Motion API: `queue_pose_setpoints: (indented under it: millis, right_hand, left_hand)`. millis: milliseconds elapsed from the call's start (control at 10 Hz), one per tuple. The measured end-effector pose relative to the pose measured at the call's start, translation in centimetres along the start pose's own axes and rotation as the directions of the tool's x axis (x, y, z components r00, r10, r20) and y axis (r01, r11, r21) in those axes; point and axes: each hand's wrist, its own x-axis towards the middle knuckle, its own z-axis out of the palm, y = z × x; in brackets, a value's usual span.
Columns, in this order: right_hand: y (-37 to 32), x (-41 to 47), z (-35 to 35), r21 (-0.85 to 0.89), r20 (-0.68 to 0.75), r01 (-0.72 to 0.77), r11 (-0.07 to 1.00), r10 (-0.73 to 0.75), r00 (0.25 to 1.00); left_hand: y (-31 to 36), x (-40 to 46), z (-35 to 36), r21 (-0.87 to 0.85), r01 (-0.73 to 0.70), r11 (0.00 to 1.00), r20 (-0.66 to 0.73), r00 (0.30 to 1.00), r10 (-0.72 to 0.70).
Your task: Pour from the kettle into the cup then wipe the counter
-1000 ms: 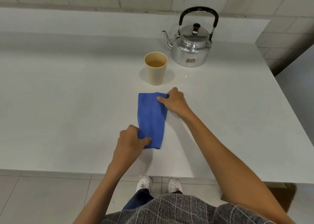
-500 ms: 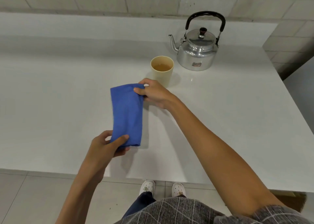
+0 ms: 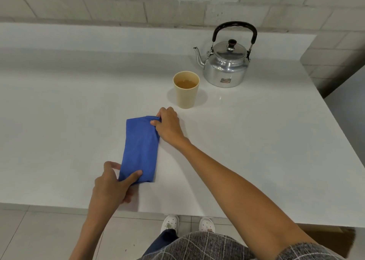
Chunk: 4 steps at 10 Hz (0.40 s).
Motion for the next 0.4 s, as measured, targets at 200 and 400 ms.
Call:
queue_pose_setpoints:
  millis: [200, 400]
  right_hand:
    - [0.3, -0.1, 0.2, 0.001, -0.089, -0.013, 1.0, 0.013, 0.996]
    - [0.0, -0.9, -2.5, -0.02, 0.033, -0.013, 1.0, 0.014, 0.999]
  left_hand:
    - [0.5, -0.3, 0.5, 0.043, -0.07, 0.997, -0.031, 0.997, 0.071]
    - [1.0, -0.4, -0.3, 0.238, -0.117, 0.964, -0.098, 0.985, 0.144]
